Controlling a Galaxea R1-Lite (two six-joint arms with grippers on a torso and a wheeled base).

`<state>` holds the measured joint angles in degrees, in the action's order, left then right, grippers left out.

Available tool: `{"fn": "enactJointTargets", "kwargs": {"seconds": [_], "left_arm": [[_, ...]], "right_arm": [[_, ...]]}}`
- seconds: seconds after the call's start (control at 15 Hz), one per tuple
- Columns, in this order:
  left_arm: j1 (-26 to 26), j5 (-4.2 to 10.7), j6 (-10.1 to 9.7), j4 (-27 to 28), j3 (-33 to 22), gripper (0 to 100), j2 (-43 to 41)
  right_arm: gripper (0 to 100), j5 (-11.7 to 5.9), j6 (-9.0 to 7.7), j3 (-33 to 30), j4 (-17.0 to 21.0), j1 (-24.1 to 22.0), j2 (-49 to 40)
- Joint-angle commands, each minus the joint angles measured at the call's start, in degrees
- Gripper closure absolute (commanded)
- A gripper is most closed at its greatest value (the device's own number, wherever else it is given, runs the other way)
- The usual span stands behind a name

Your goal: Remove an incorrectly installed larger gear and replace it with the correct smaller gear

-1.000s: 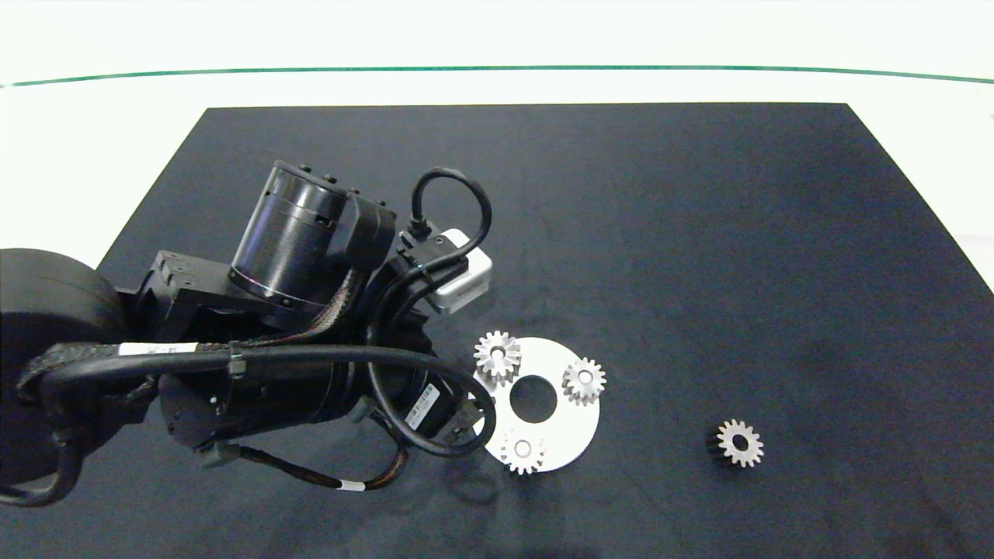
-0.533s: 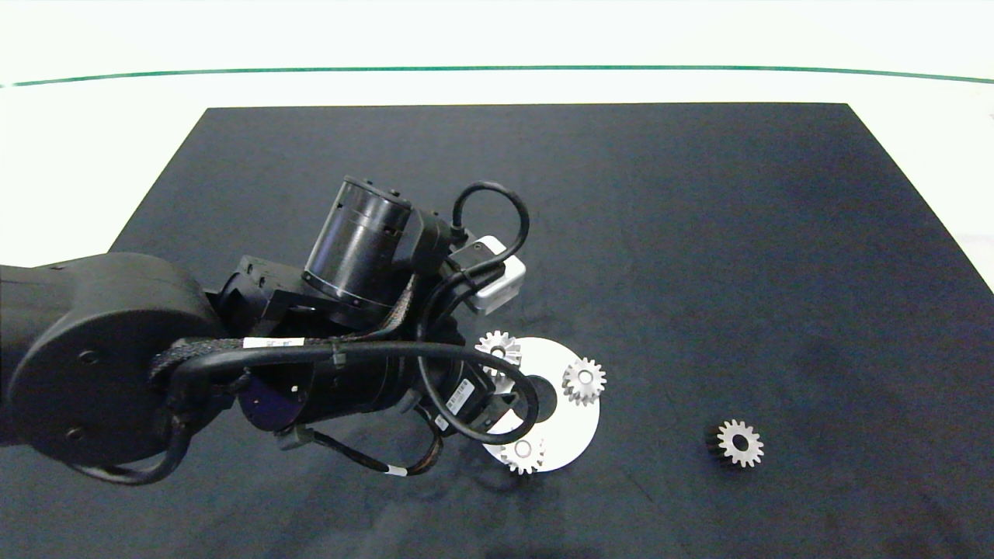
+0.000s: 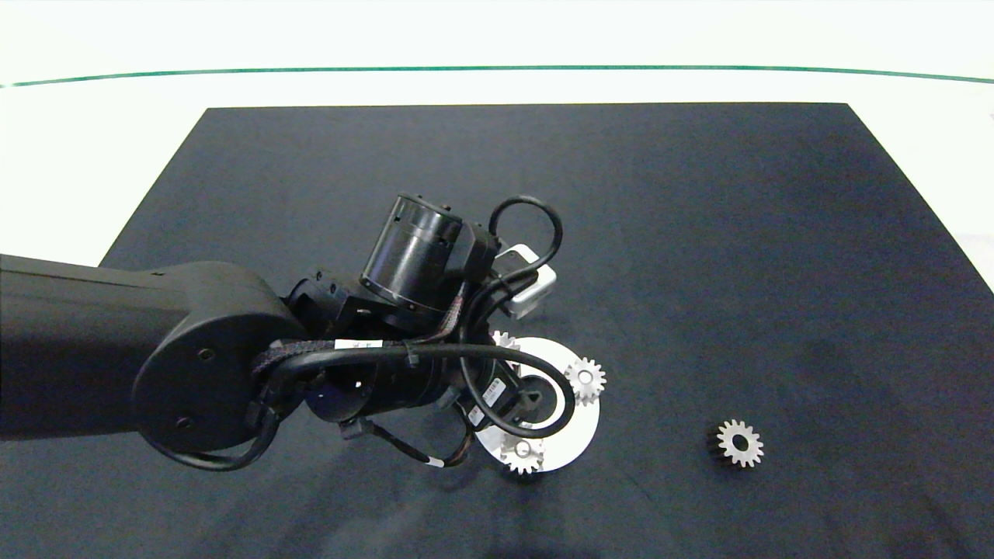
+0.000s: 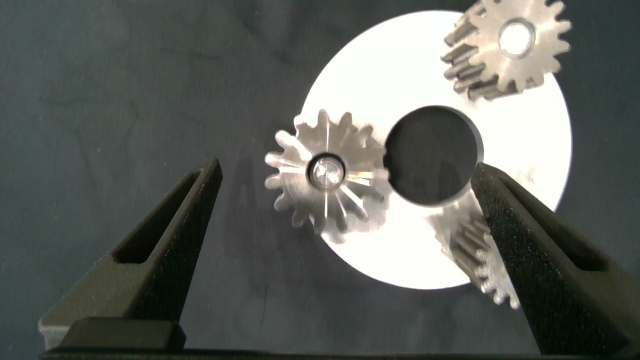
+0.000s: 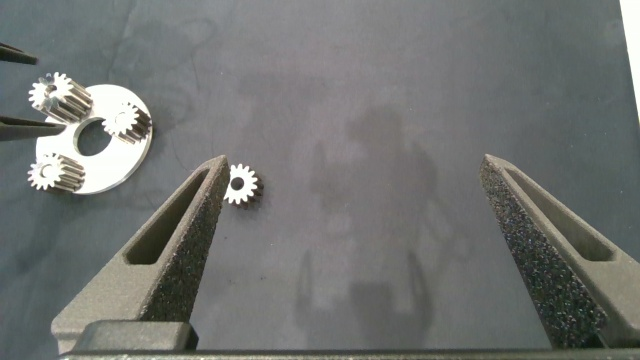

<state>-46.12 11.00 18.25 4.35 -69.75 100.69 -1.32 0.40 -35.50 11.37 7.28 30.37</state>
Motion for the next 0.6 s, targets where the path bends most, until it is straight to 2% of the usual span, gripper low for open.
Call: {"fn": "enactJointTargets", "kwargs": {"seconds": [0.07,0.2,0.6], "left_arm": [[0.4,0.08,0.65,0.0,0.0,0,0.9],[0.4,0.78,1.0,0.0,0.1,0,1.3],[0.6,0.87,0.91,-0.3,-0.1,0,2.9]], "right_arm": [[0,-0.09,0.65,0.0,0.1,0.0,0.0],[0,0.0,0.65,0.0,0.1,0.0,-0.1],[0,0.0,0.65,0.1,0.1,0.0,-0.1]]}}
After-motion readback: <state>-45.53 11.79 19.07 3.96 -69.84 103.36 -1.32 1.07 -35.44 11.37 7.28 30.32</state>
